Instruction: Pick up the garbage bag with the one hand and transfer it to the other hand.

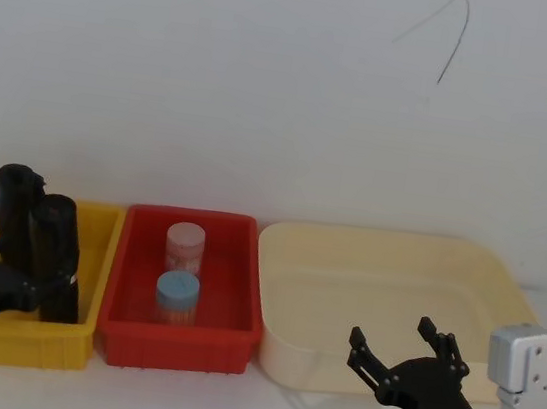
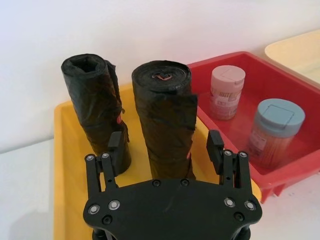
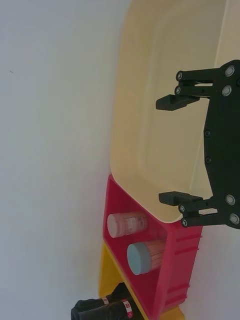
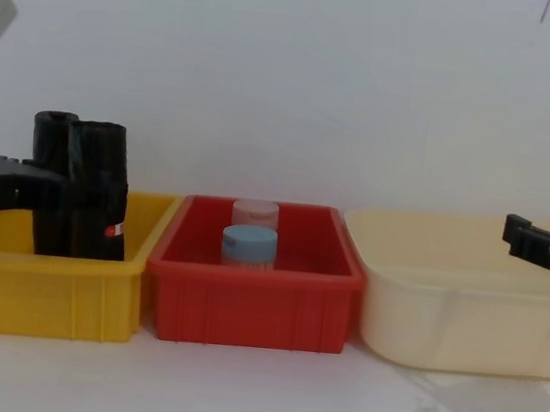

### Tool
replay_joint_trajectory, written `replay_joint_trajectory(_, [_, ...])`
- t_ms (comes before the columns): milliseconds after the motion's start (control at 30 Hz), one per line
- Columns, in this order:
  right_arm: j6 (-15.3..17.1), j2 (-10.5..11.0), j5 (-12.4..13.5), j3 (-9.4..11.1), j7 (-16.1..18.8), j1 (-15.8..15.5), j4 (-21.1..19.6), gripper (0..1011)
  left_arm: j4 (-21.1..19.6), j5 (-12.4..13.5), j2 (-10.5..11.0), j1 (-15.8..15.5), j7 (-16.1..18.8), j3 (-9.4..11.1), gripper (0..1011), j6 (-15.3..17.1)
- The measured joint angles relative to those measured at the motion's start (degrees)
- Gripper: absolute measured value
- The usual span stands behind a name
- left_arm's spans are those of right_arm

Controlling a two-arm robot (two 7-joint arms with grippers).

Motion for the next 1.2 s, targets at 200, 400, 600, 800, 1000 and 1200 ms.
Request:
replay_joint_trajectory(200, [0.0, 0.0, 0.0, 0.0, 0.0, 0.0, 0.0, 1000, 3.23, 1.6, -0.82, -2.86, -0.49, 1.18, 1001, -0.04])
replay_joint_trajectory(400, [0.0, 0.0, 0.0, 0.0, 0.0, 0.0, 0.0, 1000, 5.64, 2.72, -1.58, -4.91, -0.66, 1.85, 1001, -0.39])
replay_joint_trajectory(600, [0.0, 0.0, 0.0, 0.0, 0.0, 0.0, 0.0, 1000, 8.06, 3.22, -2.47, -6.73, -1.3, 2.14, 1001, -1.07])
replay_joint_trajectory(800, [0.0, 0.0, 0.0, 0.0, 0.0, 0.0, 0.0, 1000, 9.78, 3.4, -3.24, -8.04, -1.94, 2.23, 953, -1.6])
replay_joint_trajectory(1000, [0.0, 0.0, 0.0, 0.0, 0.0, 0.0, 0.0, 1000, 10.84, 3.5, -3.73, -8.86, -2.35, 2.27, 802, -1.95])
replay_joint_trajectory(1200, [0.0, 0.0, 0.0, 0.0, 0.0, 0.0, 0.0, 1000, 11.47, 3.57, -4.01, -9.36, -2.58, 2.31, 658, -2.13])
